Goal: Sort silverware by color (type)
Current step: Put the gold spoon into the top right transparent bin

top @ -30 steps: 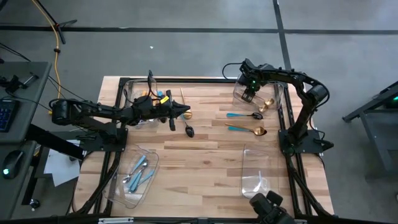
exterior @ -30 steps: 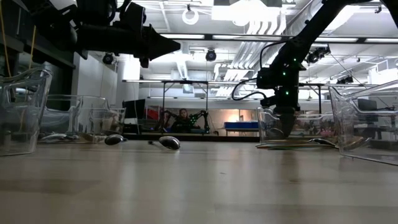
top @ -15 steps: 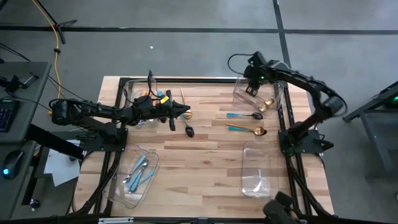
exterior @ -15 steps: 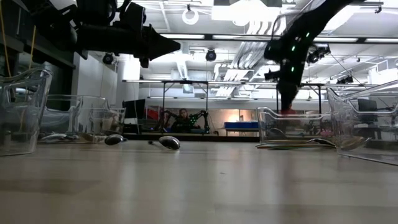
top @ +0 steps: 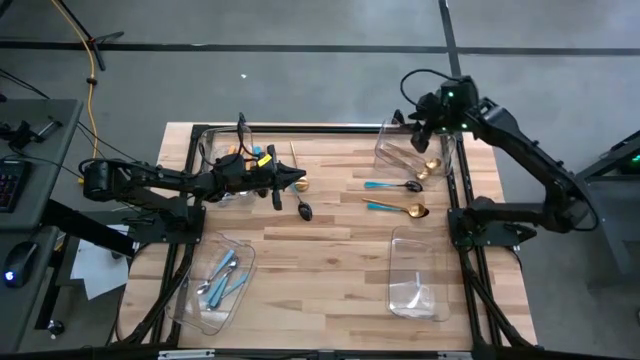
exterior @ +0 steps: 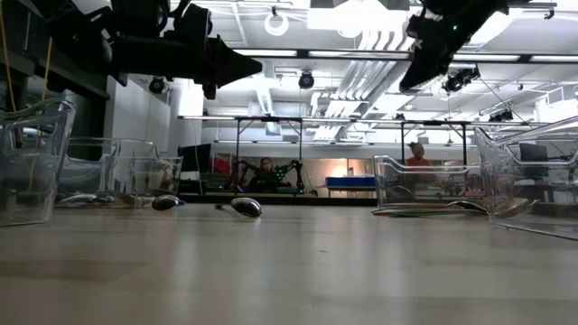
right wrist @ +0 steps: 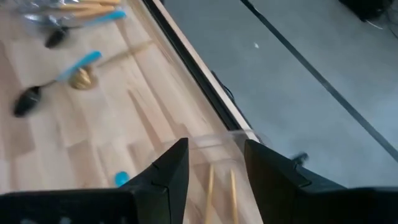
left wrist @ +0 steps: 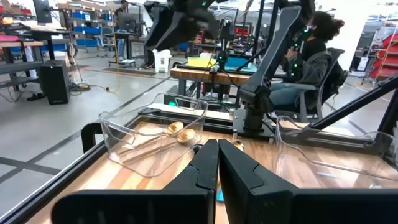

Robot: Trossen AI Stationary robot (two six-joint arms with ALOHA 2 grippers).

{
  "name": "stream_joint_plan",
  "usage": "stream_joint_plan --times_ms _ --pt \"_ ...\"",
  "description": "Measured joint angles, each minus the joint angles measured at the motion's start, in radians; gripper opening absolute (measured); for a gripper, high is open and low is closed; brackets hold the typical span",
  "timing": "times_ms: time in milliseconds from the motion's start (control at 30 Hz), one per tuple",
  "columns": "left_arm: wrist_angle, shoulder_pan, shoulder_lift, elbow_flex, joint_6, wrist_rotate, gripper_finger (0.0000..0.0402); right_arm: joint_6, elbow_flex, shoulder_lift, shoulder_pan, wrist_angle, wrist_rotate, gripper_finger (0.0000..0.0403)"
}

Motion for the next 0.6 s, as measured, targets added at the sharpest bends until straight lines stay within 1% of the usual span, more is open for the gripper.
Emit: stream_joint_plan --times_ms 167,200,233,300,367,400,467,600 --pt "0.000 0.000 0.000 0.000 0.000 0.000 0.0003 0.014 0.000 -0.019 0.001 0.001 -0.044 0.0140" --pt "0.000 0.000 0.000 0.000 0.000 0.000 0.0003 0.023 0.000 -0.015 0.001 0.001 -0.066 0.0140" --pt "0.000 0.000 0.000 0.000 0.000 0.000 0.0003 0.036 0.000 -0.010 0.001 0.001 -0.100 0.0140" --pt "0.000 0.000 0.000 0.000 0.000 0.000 0.0003 0.056 0.000 0.008 0.009 0.002 -0.214 0.0140" --pt "-0.004 0.000 0.000 0.000 0.000 0.000 0.0003 0.062 0.000 0.029 0.040 0.014 -0.334 0.0140" --pt "-0.009 0.000 0.000 0.000 0.000 0.000 0.0003 0.061 0.000 0.041 0.065 0.029 -0.376 0.0140" --pt "-0.016 0.000 0.000 0.000 0.000 0.000 0.0003 0.064 -0.011 0.064 0.125 0.098 -0.413 0.0140" --pt "-0.025 0.001 0.000 0.000 0.000 0.010 0.0003 0.114 -0.146 0.083 0.256 0.402 -0.422 0.0140"
